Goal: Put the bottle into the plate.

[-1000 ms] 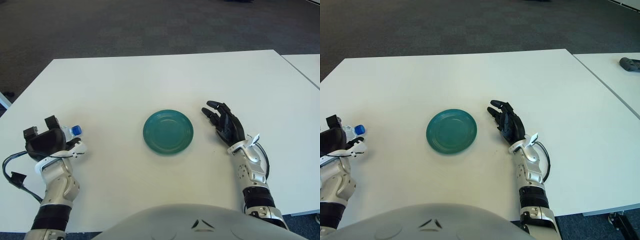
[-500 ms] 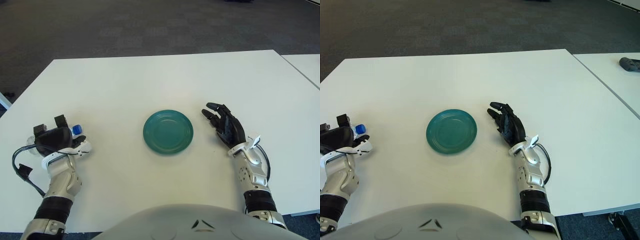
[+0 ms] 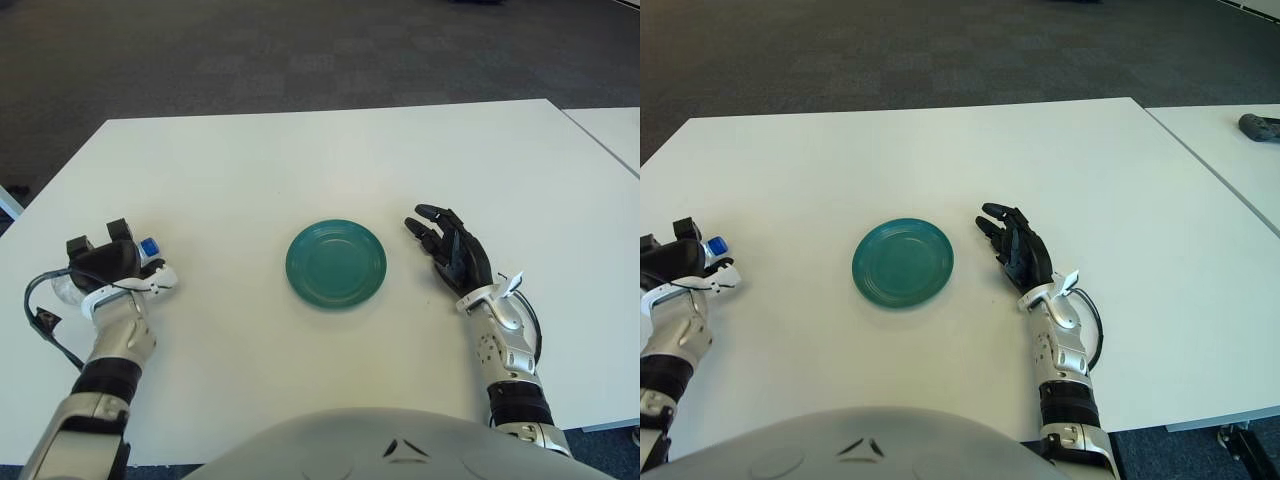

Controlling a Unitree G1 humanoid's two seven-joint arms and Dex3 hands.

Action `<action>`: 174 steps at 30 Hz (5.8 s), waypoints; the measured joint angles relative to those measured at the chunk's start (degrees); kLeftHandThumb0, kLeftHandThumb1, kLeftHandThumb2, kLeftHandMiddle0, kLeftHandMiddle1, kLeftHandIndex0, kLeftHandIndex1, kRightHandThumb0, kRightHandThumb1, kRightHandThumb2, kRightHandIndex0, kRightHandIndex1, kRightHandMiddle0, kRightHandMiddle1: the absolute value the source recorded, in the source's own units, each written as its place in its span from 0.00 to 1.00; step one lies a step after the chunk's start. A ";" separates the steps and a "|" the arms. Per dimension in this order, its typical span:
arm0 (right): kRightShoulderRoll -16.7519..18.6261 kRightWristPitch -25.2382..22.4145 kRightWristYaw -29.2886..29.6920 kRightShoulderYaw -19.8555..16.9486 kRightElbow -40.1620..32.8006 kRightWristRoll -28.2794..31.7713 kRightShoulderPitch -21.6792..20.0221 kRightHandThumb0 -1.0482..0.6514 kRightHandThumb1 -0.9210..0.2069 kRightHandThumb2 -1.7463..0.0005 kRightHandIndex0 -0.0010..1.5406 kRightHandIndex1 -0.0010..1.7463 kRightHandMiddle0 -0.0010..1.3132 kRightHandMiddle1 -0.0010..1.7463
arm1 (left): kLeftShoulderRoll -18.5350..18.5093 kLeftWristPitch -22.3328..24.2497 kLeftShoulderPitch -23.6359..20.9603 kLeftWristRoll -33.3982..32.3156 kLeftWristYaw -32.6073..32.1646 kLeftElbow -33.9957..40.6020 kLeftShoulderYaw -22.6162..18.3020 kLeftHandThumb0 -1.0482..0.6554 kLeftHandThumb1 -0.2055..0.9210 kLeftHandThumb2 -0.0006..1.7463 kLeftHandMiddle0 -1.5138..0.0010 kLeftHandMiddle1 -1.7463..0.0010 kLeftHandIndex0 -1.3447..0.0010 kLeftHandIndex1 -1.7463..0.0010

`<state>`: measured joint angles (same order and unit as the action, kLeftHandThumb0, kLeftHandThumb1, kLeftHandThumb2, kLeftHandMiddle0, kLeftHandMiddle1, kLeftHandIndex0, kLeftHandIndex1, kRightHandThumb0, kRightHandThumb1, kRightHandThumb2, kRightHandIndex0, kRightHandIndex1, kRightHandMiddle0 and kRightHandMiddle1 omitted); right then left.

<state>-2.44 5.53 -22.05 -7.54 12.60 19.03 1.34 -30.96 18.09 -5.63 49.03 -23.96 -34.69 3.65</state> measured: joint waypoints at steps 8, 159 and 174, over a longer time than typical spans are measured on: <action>0.29 1.45 0.62 -0.56 0.04 0.01 0.15 0.26 0.00 0.57 0.31 0.21 0.11 0.55 | -0.37 -4.32 -0.44 -4.63 -3.18 -1.56 0.02 0.31 0.36 0.84 0.26 0.00 0.48 0.00; 2.96 2.44 2.55 1.40 3.84 -0.37 -1.28 0.28 0.00 0.54 0.29 0.31 0.16 0.55 | 7.36 10.09 17.72 25.91 10.55 54.91 2.61 0.32 0.40 0.80 0.25 0.00 0.50 0.00; 3.22 2.45 1.28 1.33 3.97 -0.07 -1.05 0.28 0.02 0.53 0.29 0.37 0.18 0.55 | 10.21 8.45 13.18 31.30 12.58 52.92 7.65 0.32 0.40 0.80 0.24 0.00 0.51 0.00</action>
<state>0.78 7.98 -20.77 -6.22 16.57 18.96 0.28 -20.75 26.54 7.55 80.33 -11.38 18.23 11.30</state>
